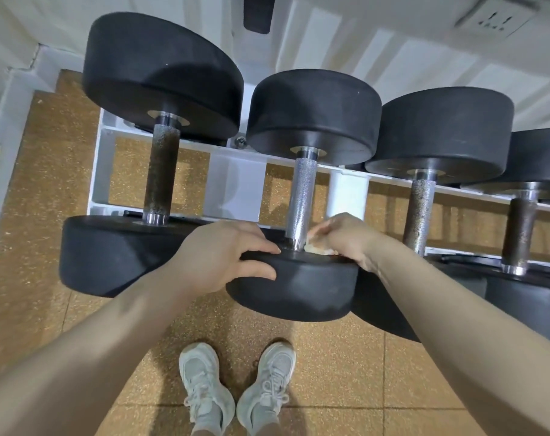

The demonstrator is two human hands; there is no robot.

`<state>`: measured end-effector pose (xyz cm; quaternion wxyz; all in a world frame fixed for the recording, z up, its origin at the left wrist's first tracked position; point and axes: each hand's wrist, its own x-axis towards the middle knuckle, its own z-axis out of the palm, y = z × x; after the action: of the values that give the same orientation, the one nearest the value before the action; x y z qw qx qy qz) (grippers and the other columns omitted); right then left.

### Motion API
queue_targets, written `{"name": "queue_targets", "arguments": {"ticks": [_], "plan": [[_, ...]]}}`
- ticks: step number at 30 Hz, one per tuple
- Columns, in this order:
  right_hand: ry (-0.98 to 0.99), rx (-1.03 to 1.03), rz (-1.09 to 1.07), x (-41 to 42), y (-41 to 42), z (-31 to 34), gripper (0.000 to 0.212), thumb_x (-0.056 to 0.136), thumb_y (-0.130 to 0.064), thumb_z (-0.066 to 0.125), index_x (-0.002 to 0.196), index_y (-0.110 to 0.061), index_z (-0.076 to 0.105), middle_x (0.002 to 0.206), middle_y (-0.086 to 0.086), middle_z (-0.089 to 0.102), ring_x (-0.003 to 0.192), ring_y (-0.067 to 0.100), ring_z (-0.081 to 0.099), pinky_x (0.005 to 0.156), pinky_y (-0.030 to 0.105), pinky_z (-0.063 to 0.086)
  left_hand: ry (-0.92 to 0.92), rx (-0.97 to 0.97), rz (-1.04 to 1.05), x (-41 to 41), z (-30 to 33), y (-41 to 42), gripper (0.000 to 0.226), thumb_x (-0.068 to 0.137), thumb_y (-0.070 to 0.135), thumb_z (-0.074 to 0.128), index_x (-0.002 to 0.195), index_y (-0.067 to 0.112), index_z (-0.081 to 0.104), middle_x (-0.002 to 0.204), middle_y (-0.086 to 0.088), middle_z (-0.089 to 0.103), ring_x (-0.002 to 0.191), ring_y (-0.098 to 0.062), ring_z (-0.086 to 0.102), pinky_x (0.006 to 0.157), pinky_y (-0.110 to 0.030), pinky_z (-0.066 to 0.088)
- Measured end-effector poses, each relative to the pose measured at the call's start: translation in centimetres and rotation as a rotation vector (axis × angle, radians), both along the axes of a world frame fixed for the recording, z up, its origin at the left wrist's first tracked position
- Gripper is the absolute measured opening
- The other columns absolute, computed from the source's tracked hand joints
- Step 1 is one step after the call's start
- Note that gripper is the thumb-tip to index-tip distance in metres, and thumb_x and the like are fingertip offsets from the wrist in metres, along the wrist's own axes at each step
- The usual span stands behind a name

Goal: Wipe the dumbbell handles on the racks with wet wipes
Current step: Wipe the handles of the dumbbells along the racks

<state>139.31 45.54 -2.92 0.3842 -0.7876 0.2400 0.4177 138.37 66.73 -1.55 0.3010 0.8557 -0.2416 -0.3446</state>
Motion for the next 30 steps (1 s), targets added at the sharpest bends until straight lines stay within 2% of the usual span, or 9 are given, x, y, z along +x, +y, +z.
{"name": "queue_targets", "arguments": {"ticks": [3,6,10,12,16,22,24,26,30], "plan": [[0.01,-0.074,0.016,0.9,-0.1,0.2,0.02,0.083,-0.001,0.062,0.103,0.001,0.067,0.095,0.008,0.064,0.077,0.015,0.052,0.066,0.021,0.04,0.018,0.005,0.008,0.0,0.1,0.0,0.041,0.081,0.045,0.06,0.121,0.035,0.058,0.123,0.019,0.053,0.104,0.002,0.046,0.089,-0.017,0.033],[-0.324,-0.184,-0.123,1.8,0.2,0.3,0.014,0.085,-0.005,0.056,0.092,-0.002,0.067,0.087,0.003,0.063,0.079,0.018,0.05,0.062,0.022,0.038,0.008,0.013,-0.014,0.1,0.0,0.0,0.042,0.081,0.048,0.06,0.121,0.035,0.058,0.122,0.02,0.053,0.092,0.006,0.041,0.08,-0.014,0.032],[-1.003,-0.567,0.692,3.3,1.6,1.4,0.024,0.074,0.008,0.048,0.089,-0.003,0.062,0.091,0.013,0.058,0.071,0.029,0.053,0.055,0.028,0.031,0.004,0.007,-0.011,0.1,-0.2,0.1,0.06,0.069,0.067,0.047,0.119,0.037,0.059,0.12,0.021,0.054,0.106,0.003,0.047,0.088,-0.017,0.035],[-1.19,-0.69,0.991,4.4,2.2,1.6,0.038,0.067,0.008,0.037,0.083,-0.005,0.068,0.085,0.01,0.064,0.065,0.027,0.057,0.051,0.026,0.033,-0.007,-0.019,-0.002,0.1,-0.4,0.1,0.074,0.06,0.076,0.037,0.119,0.038,0.059,0.119,0.023,0.054,0.104,0.008,0.044,0.085,-0.01,0.032],[-0.832,-0.557,0.974,6.1,1.2,0.1,0.039,0.083,0.007,0.045,0.118,-0.006,0.056,0.117,0.007,0.053,0.102,0.028,0.047,0.072,0.033,0.044,-0.024,-0.076,0.014,-0.1,-1.0,0.3,0.074,0.059,0.076,0.036,0.118,0.038,0.06,0.116,0.025,0.054,0.1,0.017,0.032,0.08,0.0,0.027],[-0.594,-0.152,1.12,0.8,0.6,-1.3,0.043,0.077,0.009,0.052,0.111,-0.015,0.061,0.102,0.009,0.064,0.09,0.03,0.061,0.077,0.038,0.051,-0.037,-0.107,0.035,-0.2,-0.9,0.3,0.072,0.06,0.075,0.031,0.114,0.038,0.063,0.113,0.022,0.058,0.109,0.005,0.039,0.083,-0.01,0.035],[-0.477,-0.039,1.006,0.7,0.7,-0.7,0.034,0.085,0.005,0.052,0.107,-0.016,0.068,0.099,0.011,0.068,0.088,0.026,0.064,0.084,0.034,0.05,-0.023,-0.101,0.037,-0.1,-0.7,0.2,0.072,0.059,0.075,0.031,0.114,0.04,0.063,0.114,0.021,0.059,0.106,0.005,0.043,0.082,-0.007,0.032],[-0.478,-0.005,0.932,1.8,1.1,-0.3,0.028,0.086,0.005,0.054,0.102,-0.011,0.071,0.105,0.011,0.07,0.095,0.023,0.064,0.092,0.022,0.045,-0.011,-0.095,0.04,-0.1,-0.7,0.1,0.073,0.058,0.075,0.031,0.114,0.04,0.063,0.113,0.022,0.058,0.104,0.008,0.042,0.081,-0.002,0.029],[-0.712,-0.241,0.746,5.2,2.0,0.3,0.025,0.083,0.003,0.045,0.101,0.0,0.062,0.103,0.016,0.063,0.092,0.031,0.059,0.082,0.038,0.047,-0.003,-0.103,0.045,0.0,-0.8,0.2,0.072,0.057,0.075,0.032,0.113,0.041,0.063,0.103,0.031,0.05,0.1,0.017,0.032,0.079,0.001,0.028]]}}
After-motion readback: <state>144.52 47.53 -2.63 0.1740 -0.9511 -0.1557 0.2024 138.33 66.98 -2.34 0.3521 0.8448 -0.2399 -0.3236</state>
